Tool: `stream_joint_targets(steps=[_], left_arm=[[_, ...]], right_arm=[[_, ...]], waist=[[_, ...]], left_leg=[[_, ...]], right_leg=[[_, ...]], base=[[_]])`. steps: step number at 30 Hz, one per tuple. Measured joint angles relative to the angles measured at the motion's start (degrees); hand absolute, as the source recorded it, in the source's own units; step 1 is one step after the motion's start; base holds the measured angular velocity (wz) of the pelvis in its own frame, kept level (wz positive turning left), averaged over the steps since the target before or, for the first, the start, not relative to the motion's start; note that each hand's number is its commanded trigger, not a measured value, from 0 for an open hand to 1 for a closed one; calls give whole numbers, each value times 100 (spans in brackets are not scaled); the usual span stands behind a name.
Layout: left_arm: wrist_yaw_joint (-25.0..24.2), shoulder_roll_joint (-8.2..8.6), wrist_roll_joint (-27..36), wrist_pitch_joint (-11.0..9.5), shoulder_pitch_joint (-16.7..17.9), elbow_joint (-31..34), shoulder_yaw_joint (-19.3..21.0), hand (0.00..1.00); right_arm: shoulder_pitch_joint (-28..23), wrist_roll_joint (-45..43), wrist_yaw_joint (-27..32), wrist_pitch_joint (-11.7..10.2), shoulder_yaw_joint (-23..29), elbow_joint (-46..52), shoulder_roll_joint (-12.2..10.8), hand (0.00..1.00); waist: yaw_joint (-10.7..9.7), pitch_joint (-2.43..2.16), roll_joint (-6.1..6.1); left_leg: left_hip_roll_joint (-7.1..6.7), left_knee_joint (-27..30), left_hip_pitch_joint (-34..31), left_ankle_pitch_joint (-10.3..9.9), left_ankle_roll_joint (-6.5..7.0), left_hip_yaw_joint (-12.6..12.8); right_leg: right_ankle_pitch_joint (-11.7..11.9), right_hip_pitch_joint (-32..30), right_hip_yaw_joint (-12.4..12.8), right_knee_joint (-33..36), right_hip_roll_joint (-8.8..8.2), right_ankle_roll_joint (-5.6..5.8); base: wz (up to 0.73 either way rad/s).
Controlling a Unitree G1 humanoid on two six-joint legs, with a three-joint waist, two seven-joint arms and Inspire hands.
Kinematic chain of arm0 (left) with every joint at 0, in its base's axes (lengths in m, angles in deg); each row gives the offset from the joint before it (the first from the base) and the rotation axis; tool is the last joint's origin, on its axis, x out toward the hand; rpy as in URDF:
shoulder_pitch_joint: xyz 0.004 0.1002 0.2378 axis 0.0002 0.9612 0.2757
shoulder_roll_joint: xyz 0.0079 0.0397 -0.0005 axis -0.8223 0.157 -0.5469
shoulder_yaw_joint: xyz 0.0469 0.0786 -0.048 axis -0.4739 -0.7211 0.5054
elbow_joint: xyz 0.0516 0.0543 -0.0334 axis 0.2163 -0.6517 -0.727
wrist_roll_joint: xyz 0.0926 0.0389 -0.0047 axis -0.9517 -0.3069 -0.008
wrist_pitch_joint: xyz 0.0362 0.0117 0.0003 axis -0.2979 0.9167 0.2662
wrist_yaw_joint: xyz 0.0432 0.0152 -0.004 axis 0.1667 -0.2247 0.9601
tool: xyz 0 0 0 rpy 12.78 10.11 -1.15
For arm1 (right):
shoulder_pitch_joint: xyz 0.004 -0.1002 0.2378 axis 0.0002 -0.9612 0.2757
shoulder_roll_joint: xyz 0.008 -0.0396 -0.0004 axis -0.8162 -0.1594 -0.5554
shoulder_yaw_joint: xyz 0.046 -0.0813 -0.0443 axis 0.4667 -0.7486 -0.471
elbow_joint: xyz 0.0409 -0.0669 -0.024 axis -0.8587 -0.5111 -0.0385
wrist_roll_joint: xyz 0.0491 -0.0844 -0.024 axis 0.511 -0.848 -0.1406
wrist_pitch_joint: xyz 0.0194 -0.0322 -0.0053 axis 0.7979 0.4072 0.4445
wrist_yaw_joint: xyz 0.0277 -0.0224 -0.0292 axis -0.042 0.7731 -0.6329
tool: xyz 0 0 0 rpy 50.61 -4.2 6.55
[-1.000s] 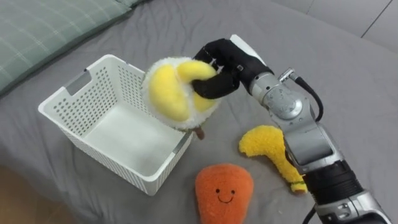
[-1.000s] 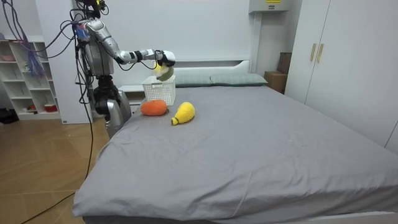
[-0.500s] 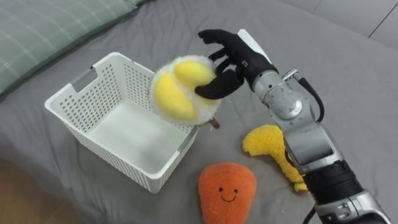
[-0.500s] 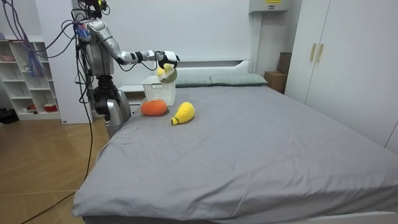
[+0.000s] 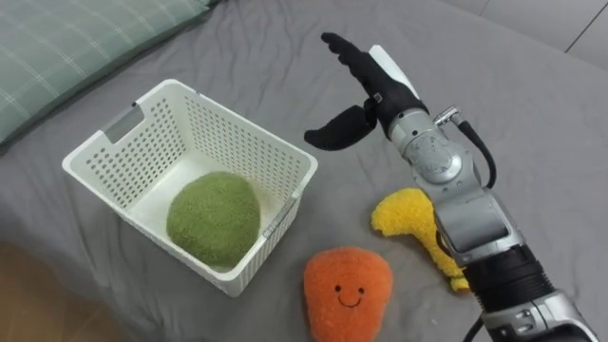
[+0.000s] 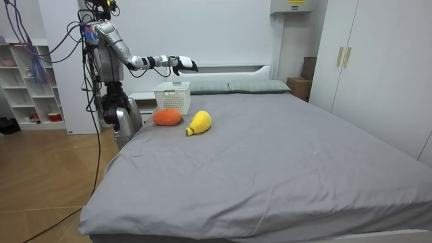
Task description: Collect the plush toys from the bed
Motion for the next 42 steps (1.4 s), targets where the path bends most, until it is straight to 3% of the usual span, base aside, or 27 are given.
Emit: stream_joint_targets(steps=[8,20,26,33,39,42], left_arm=[[2,4,-81,1,-2,0,-1,0],[30,12,-153,2,39,13,31,0],[79,18,-159,5,150,60,109,0],[77,70,-157,4,250,149,165,0],[6,73,-128,-1,380,223,262,0],[7,25,-107,-3,397,214,310,0]], right_arm=[[0,0,0,-2,0,0,2,0],[-2,313,183,-156,35,-10,61,0],[-176,876,268,-214,162,-7,338,0],[-488,884,496,-351,559,113,486,0],[-820,878,498,-364,723,243,774,0],[-1041,955,494,-364,750,166,826,0]], waist=[[0,14,27],[-66,-9,16],[-335,-12,44],[-527,-158,203],[-768,-160,143],[-869,-116,85]], left_leg=[[0,1,0,0,0,0],[2,49,45,1,0,18],[-1,73,90,-4,6,6],[17,13,235,-10,17,174],[27,-39,303,-10,18,285],[30,-41,304,-10,19,302]], right_leg=[[0,0,0,-1,1,0],[2,15,54,-1,5,2],[9,107,84,3,6,13],[18,113,246,35,7,18],[19,113,328,45,8,21],[19,109,331,44,9,21]], base=[[0],[0],[-1],[-12],[-9],[-2]])
